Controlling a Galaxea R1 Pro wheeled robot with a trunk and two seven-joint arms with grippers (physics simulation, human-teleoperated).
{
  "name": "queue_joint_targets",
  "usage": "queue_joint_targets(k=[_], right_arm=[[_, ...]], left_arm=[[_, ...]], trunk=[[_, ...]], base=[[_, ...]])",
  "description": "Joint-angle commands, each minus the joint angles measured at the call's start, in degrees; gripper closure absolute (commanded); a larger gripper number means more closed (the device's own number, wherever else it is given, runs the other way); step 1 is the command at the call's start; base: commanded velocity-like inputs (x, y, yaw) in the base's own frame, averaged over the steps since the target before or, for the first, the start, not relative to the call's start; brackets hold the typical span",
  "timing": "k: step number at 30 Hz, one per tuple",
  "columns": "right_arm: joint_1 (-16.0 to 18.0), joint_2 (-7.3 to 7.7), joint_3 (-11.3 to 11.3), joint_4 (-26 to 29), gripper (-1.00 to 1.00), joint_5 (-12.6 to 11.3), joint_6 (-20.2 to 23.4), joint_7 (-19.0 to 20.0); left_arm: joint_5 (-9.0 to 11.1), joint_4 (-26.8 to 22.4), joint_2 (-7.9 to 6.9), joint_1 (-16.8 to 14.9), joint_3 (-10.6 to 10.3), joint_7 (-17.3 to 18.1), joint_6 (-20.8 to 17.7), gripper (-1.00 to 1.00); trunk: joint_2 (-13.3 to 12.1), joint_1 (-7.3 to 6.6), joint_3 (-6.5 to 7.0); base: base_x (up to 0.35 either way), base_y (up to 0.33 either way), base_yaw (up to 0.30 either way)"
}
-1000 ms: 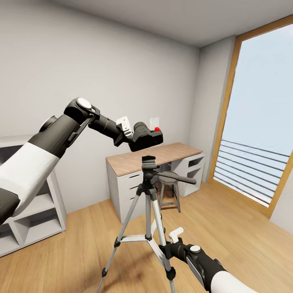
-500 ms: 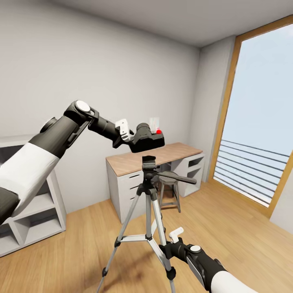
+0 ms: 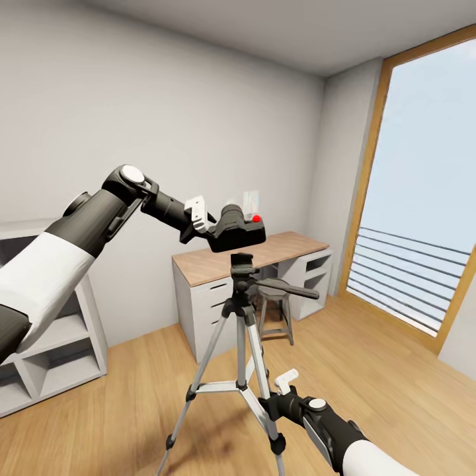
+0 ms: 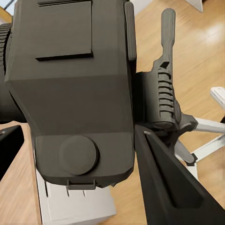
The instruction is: Attach the digital camera to the camera tripod in the bedroom.
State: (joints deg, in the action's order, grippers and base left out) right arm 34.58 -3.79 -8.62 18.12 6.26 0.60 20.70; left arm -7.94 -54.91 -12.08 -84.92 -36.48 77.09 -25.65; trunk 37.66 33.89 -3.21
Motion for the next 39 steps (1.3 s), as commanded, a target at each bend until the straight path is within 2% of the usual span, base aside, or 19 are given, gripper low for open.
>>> queue_joint_targets(k=[1,16,39], right_arm=[[0.1,0.00,-0.2,0.1,1.00,1.0,0.1,0.0],[0.1,0.01,-0.2,0.1,1.00,1.0,0.1,0.0],[0.1,0.01,-0.2,0.1,1.00,1.0,0.1,0.0]], left_arm=[[-0.2,-0.1,-0.05,-0.1,-0.1,0.2,-0.3,1.00],[-0.5,1.6,0.78,0.1,-0.2,-0.1,-1.2,1.00],[-0.7,1.8,0.65,0.4,-0.4,0.3,-0.4,1.00]], trunk=[[0.1,0.02,-0.11],[0.1,0.02,-0.11],[0.1,0.02,-0.11]], base=[[0.000,0.000,0.000],[0.000,0.000,0.000],[0.000,0.000,0.000]])
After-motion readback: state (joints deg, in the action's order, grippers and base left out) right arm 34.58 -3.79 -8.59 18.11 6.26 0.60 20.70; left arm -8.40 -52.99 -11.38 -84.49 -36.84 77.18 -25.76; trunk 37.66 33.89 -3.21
